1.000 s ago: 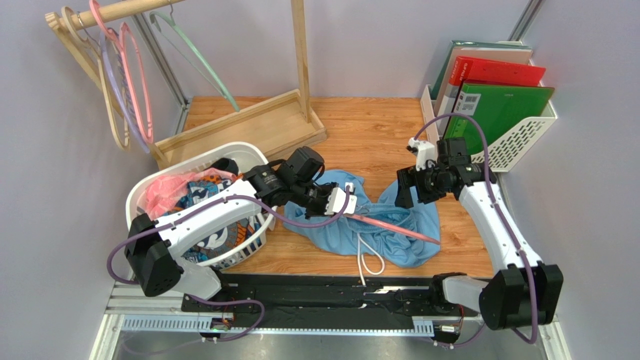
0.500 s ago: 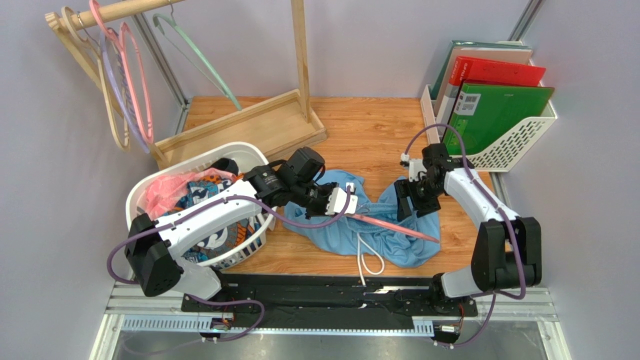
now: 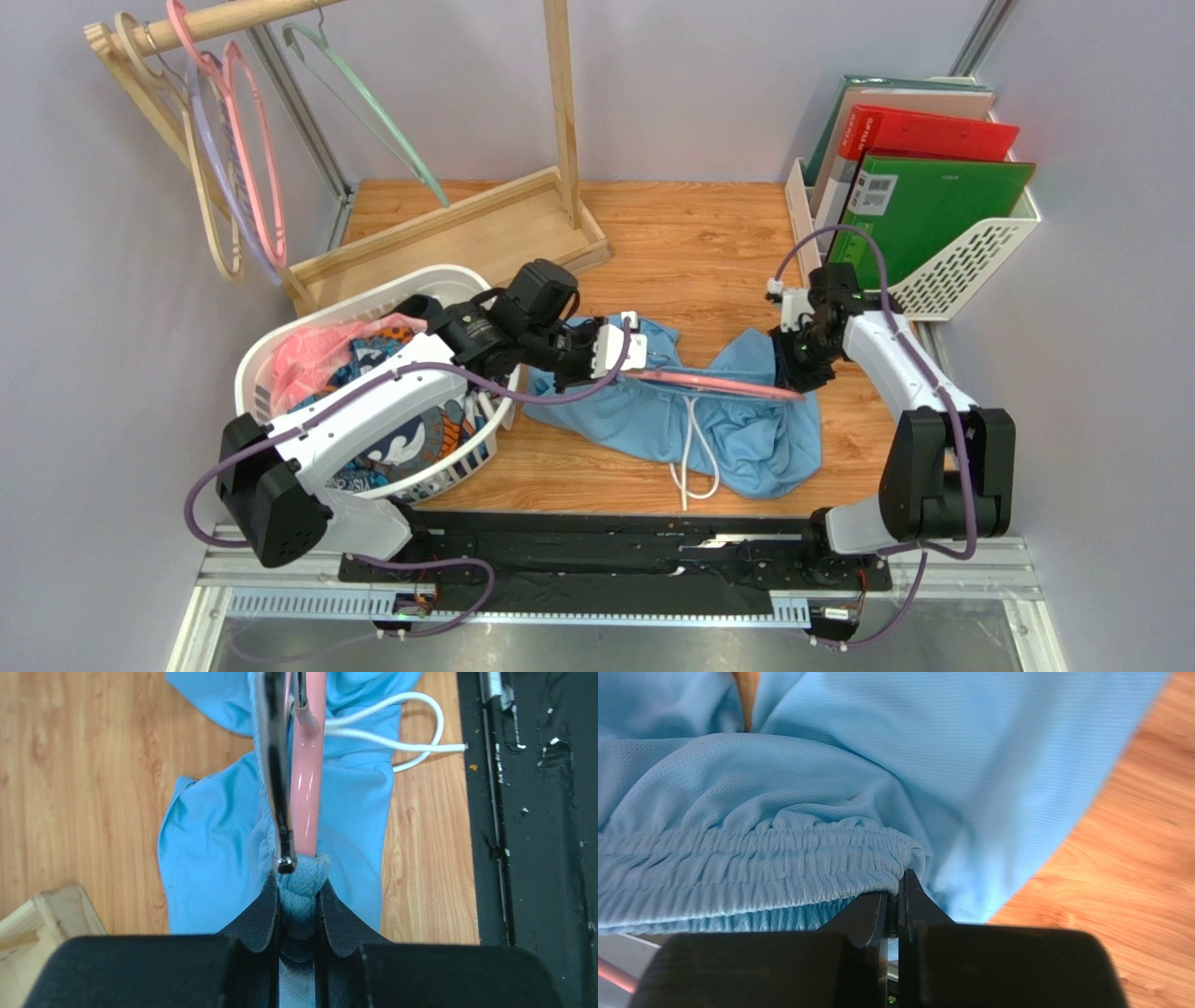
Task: Place the shorts on the hanger
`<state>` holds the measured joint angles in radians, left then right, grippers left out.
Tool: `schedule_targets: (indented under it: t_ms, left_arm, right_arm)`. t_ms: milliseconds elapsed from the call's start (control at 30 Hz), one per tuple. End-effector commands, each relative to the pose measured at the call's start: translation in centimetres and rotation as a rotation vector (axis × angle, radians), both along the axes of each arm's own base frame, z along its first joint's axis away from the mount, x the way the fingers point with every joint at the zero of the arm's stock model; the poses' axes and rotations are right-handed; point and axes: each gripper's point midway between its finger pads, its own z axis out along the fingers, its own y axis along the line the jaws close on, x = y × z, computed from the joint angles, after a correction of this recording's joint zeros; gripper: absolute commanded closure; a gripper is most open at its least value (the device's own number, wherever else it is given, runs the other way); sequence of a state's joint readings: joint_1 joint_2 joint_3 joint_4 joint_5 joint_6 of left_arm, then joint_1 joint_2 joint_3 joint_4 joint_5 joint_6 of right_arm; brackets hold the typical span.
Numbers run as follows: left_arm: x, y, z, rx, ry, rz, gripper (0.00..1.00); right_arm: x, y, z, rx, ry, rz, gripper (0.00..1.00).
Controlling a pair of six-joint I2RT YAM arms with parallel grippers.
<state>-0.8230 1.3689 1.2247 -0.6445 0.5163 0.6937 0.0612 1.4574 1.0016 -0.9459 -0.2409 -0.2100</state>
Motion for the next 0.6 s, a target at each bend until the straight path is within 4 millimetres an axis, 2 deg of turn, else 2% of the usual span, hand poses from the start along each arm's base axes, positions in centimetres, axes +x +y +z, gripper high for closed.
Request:
schedule_targets:
  t_ms: [0, 100, 233, 333, 367, 433, 467, 533, 567]
  left_arm:
    - [1.4, 2.3, 1.9, -0.035, -0.037, 0.105, 1.0]
    - [2.5, 3.3, 1.0, 0.012, -0.055, 0.159, 1.0]
    - [3.6, 3.8, 0.0, 0.064, -0.05, 0.203, 1.0]
    - [4.3, 3.6, -0.7, 0.103, -0.023, 0.225, 1.0]
    - [4.6, 3.1, -0.1, 0.096, -0.028, 0.224, 1.0]
    - [4.9, 2.5, -0.6, 0.115, -0.015, 0.229, 1.0]
    - [5.2, 2.0, 0.0, 0.112, -0.03, 0.224, 1.0]
    - [5.1, 0.9, 0.0, 0.121, -0.041, 0.206, 1.0]
    - [5.3, 0.4, 0.7, 0.108, -0.051, 0.208, 1.0]
  right_arm:
    - [1.1, -4.9, 1.6, -0.096, -0.097, -0.057, 1.0]
    - [0.8, -7.6, 2.3, -0.099, -0.119, -0.126, 1.0]
    - [0.3, -8.8, 4.2, -0.087, -0.14, -0.146, 1.0]
    - [-0.5, -8.3, 6.5, -0.066, -0.167, -0.123, 1.0]
    - [-0.6, -8.0, 7.1, -0.055, -0.18, -0.12, 1.0]
    - [-1.0, -6.9, 8.9, -0.017, -0.212, -0.104, 1.0]
    - [-1.2, -6.5, 9.4, -0.005, -0.218, -0.095, 1.0]
    - [-1.5, -5.7, 10.8, 0.01, -0.238, -0.08, 1.0]
    - [-1.6, -5.3, 11.1, 0.025, -0.239, -0.077, 1.0]
